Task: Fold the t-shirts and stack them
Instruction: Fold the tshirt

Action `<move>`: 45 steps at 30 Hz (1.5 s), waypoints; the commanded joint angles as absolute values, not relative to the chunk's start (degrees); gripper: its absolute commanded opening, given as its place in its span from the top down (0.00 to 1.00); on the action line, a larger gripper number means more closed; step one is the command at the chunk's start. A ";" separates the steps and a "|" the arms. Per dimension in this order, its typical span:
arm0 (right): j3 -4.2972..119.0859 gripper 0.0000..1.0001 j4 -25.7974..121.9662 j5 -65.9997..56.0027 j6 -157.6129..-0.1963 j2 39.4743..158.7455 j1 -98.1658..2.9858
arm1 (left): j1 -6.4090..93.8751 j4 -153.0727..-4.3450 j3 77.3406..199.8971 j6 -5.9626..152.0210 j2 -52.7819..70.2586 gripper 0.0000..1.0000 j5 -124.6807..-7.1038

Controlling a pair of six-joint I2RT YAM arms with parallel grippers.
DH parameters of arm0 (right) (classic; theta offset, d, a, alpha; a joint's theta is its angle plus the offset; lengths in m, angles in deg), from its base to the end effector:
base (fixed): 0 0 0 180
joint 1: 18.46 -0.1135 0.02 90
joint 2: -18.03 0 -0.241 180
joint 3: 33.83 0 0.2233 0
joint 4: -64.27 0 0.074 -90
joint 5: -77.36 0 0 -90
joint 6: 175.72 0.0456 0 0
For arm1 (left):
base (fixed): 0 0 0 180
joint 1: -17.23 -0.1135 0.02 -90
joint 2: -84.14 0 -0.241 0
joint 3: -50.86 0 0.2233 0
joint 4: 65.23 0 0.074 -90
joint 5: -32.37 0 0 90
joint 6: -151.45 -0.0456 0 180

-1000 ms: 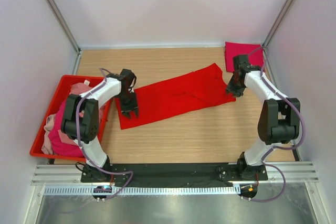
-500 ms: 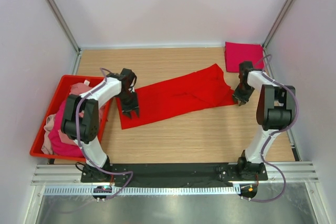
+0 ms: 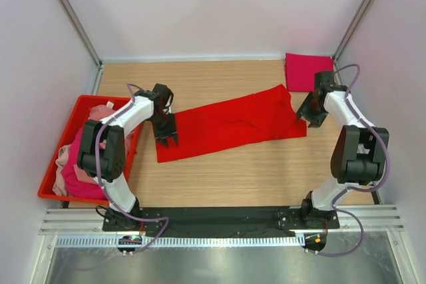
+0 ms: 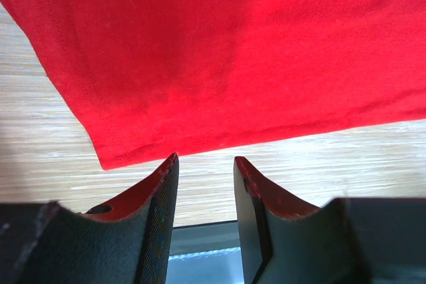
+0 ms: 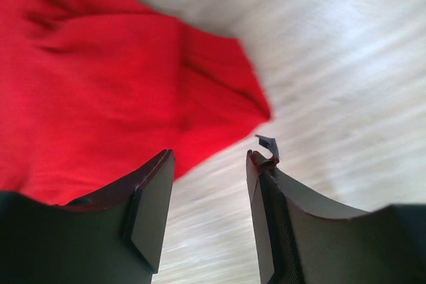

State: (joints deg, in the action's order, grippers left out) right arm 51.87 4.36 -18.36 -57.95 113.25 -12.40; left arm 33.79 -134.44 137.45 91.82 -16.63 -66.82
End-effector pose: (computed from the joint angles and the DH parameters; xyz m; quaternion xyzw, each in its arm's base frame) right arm 0.3019 -0.0366 0.2048 0.2944 0.9376 -0.0146 0.1844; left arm 0.2809 -0.0911 0.1773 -0.1151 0.9885 -0.0962 0.0209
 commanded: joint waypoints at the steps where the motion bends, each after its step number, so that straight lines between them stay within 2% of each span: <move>1: 55.06 0.46 7.89 -6.68 -56.81 114.16 -12.57 | 34.02 -133.99 138.70 90.63 -16.93 0.60 -68.97; 9: 54.18 0.46 12.82 -1.83 -51.36 119.54 -12.57 | 34.02 -134.16 138.61 90.54 -16.05 0.59 -69.50; 29: 49.53 0.50 14.31 -5.00 -51.35 120.51 -12.57 | 33.93 -133.90 138.43 90.37 -17.19 0.59 -70.20; 40: 51.54 0.62 15.11 -3.76 -49.77 121.83 -12.75 | 33.93 -133.90 138.78 90.37 -17.54 0.59 -70.20; 43: 51.90 0.62 14.32 -3.85 -49.95 121.74 -12.75 | 33.93 -133.55 138.78 90.37 -17.55 0.59 -70.37; 45: 52.42 0.57 12.92 -4.99 -50.56 121.57 -12.75 | 34.02 -133.55 138.70 90.45 -17.55 0.59 -70.38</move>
